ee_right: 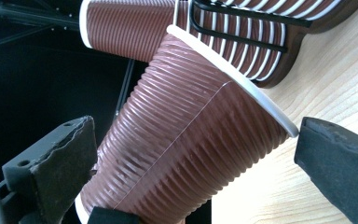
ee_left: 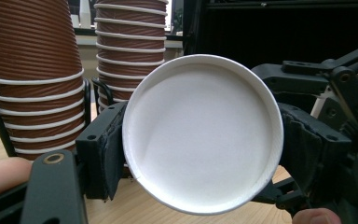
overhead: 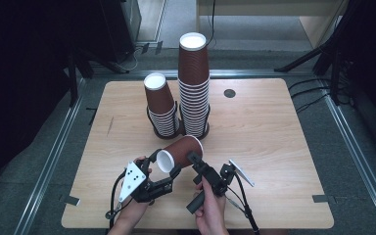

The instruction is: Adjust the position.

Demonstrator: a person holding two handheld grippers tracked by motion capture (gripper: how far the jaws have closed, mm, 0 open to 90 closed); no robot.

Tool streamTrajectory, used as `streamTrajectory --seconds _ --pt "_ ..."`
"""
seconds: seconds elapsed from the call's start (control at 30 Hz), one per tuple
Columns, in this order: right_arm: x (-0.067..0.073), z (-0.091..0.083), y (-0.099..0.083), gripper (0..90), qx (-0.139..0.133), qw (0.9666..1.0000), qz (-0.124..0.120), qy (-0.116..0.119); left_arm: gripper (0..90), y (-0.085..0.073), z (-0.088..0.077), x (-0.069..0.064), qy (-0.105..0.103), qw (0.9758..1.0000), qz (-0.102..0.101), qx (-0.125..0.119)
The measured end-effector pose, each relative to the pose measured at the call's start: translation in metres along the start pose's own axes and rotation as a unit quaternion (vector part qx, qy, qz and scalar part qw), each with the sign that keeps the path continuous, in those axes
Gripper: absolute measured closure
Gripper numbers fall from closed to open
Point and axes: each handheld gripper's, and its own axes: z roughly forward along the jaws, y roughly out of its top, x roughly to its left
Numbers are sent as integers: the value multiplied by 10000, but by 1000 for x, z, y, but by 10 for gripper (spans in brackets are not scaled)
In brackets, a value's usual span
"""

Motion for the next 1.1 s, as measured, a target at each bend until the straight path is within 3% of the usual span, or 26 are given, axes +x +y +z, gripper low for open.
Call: streamTrajectory --seconds 0.23,0.57,0.7,1.1 --pt "-1 5 -2 0 158 9995 284 -33 237 -1 0 -1 31 10000 42 -18" --pt "2 9 -1 0 226 9987 446 107 237 -3 1 -3 25 9999 161 7" --pt "0 11 0 0 289 9974 647 134 237 -4 2 -5 -20 9998 196 18" --pt "0 18 9 0 252 9963 822 99 239 -6 4 -9 -205 9994 255 56"
